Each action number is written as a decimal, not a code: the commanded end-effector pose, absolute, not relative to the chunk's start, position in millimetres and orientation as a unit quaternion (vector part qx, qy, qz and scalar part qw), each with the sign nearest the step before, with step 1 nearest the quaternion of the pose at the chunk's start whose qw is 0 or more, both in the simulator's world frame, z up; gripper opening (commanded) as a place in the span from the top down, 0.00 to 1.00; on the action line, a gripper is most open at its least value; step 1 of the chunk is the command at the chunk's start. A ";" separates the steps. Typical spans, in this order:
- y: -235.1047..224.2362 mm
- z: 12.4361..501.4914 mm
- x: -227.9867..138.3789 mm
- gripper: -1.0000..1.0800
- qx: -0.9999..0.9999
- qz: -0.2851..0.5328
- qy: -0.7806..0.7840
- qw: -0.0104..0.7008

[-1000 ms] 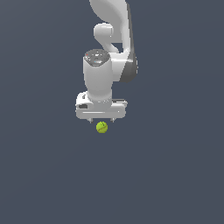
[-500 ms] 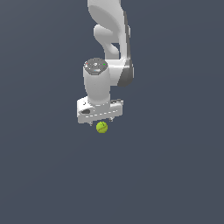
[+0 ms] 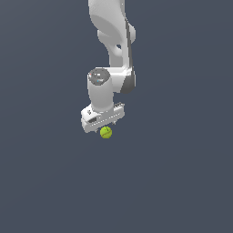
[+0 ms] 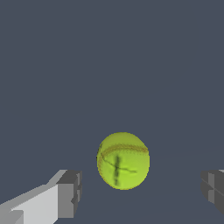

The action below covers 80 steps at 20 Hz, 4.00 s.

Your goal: Pick up the object and move it to a goal position.

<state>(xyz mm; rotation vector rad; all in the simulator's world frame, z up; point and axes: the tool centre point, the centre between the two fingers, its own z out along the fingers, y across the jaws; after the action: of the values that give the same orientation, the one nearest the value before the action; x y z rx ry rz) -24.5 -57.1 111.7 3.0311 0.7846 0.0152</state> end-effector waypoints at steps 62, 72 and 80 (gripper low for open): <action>-26.0 118.2 -55.2 1.00 0.945 0.000 0.328 0.001; 19.8 221.7 -76.7 1.00 0.945 0.000 0.328 0.001; 58.1 308.1 -93.7 1.00 0.944 0.000 0.329 0.001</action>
<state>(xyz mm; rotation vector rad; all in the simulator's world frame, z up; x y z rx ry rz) -90.1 51.0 291.3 2.9651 1.0320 -0.0021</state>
